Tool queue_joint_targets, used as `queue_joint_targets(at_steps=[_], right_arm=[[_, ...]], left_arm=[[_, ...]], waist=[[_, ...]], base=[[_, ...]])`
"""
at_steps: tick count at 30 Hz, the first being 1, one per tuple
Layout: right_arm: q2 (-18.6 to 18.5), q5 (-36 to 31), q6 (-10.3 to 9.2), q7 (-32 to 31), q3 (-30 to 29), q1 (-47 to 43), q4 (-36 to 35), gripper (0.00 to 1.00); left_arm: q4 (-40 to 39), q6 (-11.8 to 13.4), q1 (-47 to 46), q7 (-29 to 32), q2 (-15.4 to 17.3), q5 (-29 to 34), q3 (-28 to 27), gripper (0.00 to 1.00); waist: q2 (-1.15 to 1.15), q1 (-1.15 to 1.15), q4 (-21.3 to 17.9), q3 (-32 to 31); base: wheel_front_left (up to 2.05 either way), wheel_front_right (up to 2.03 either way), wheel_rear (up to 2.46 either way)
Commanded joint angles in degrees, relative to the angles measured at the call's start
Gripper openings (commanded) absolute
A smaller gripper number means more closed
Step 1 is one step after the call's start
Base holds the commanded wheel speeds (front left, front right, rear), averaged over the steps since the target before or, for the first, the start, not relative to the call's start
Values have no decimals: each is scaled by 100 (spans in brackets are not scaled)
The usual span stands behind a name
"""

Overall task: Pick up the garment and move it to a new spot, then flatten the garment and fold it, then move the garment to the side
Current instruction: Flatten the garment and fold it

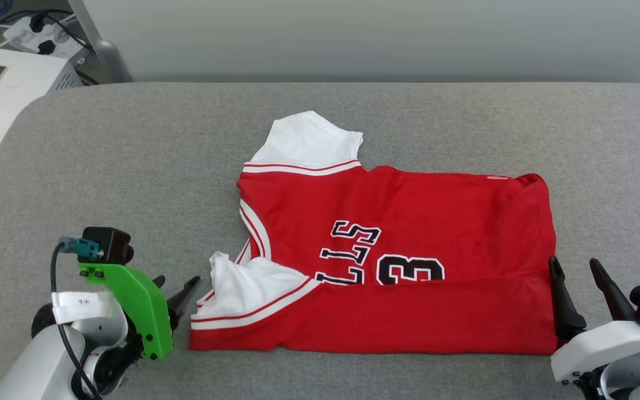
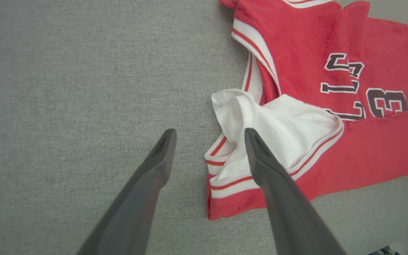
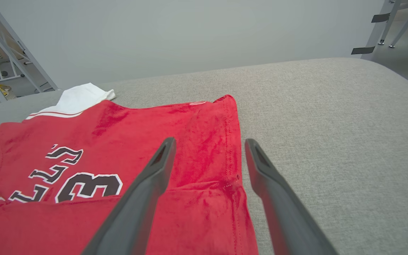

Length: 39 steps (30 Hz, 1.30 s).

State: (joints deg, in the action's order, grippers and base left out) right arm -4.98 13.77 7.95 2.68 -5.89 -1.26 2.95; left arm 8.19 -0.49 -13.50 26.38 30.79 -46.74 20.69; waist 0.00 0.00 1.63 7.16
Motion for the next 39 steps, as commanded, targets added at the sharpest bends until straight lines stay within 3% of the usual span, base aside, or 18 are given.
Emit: queue_joint_targets(at_steps=[1,8,17,18,19,20,21,27,34,39], right_arm=[[32,-21,-46,-27,-9,-39,-43,100],[55,9,-46,-43,63,136,-100,100],[7,119,-46,46,93,300,-19,100],[-10,143,-46,47,77,306,-32,100],[-27,160,-46,34,58,305,-42,100],[-45,187,-46,8,32,303,-56,100],[-54,226,-46,-37,5,298,-62,100],[-234,591,-46,-650,-268,232,-110,100],[-768,949,-46,-2641,-344,24,-81,100],[-1049,1225,-46,-3636,-121,-12,-291,100]], left_arm=[[-84,87,141,223,36,-142,45,100],[-89,371,236,858,-4,-239,280,100],[620,299,56,1107,-402,-273,647,100],[681,288,39,1114,-429,-264,679,49],[725,279,33,1117,-466,-288,686,38],[774,264,33,1128,-512,-333,691,11],[808,255,37,1142,-538,-361,697,0],[803,168,66,939,-552,-363,669,0],[436,165,204,521,-419,-314,487,0],[-55,280,315,312,-295,-180,409,0]], waist=[[0,0,-47,83],[0,0,-207,416],[0,0,-338,642],[0,0,-345,650],[0,0,-349,654],[0,0,-350,649],[0,0,-349,641],[0,0,-286,480],[0,0,-191,263],[0,0,-101,253]], base=[[0,0,0],[0,0,0],[0,0,0],[0,0,0],[0,0,0],[0,0,0],[0,0,0],[0,0,0],[0,0,0],[0,0,0]])
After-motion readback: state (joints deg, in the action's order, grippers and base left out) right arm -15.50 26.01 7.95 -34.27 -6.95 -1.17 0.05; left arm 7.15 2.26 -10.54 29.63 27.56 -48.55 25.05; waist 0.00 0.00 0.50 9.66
